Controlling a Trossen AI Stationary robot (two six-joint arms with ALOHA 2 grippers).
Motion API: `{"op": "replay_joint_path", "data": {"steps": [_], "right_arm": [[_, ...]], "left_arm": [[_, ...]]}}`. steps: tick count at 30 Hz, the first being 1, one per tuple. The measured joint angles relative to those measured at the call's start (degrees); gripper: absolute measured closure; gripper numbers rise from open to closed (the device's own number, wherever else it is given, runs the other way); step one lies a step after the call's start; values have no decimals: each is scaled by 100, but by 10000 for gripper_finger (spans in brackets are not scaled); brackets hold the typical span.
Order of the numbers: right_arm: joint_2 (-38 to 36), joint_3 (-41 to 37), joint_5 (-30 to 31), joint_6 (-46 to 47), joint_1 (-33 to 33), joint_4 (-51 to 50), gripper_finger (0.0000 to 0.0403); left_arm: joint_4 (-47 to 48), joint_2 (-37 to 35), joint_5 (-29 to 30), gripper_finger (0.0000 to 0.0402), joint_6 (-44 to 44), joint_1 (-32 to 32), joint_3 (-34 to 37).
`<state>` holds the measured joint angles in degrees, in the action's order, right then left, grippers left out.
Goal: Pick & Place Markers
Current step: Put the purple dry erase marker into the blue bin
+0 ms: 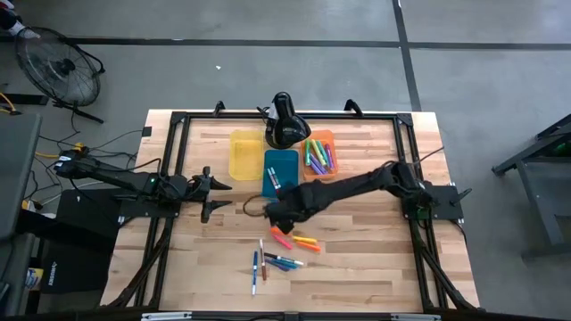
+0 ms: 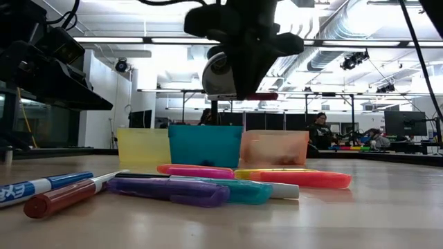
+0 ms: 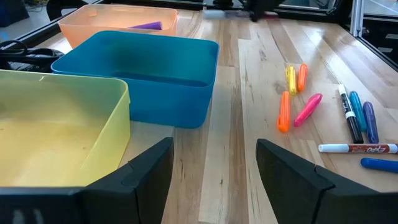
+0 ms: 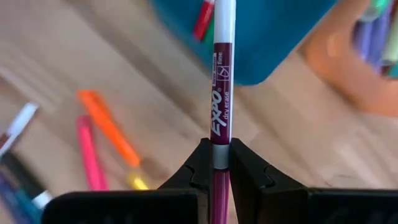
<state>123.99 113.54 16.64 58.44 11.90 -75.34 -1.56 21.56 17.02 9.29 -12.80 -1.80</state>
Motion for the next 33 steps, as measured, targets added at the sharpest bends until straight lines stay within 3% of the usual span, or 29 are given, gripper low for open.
{"op": "replay_joint_path", "data": {"steps": [9, 21, 27, 33], "right_arm": [[-462, -2, 449, -54, -263, -69, 382], [-521, -36, 326, -134, -293, 106, 382], [-814, -954, -32, -495, -419, 1638, 382], [-1625, -2508, -207, -225, -799, 2985, 382]], "left_arm": [[0, 0, 1, 177, -1, 2, 0], [0, 0, 0, 177, -1, 2, 0], [2, -4, -1, 177, -1, 2, 0], [0, -4, 1, 177, -1, 2, 0]]}}
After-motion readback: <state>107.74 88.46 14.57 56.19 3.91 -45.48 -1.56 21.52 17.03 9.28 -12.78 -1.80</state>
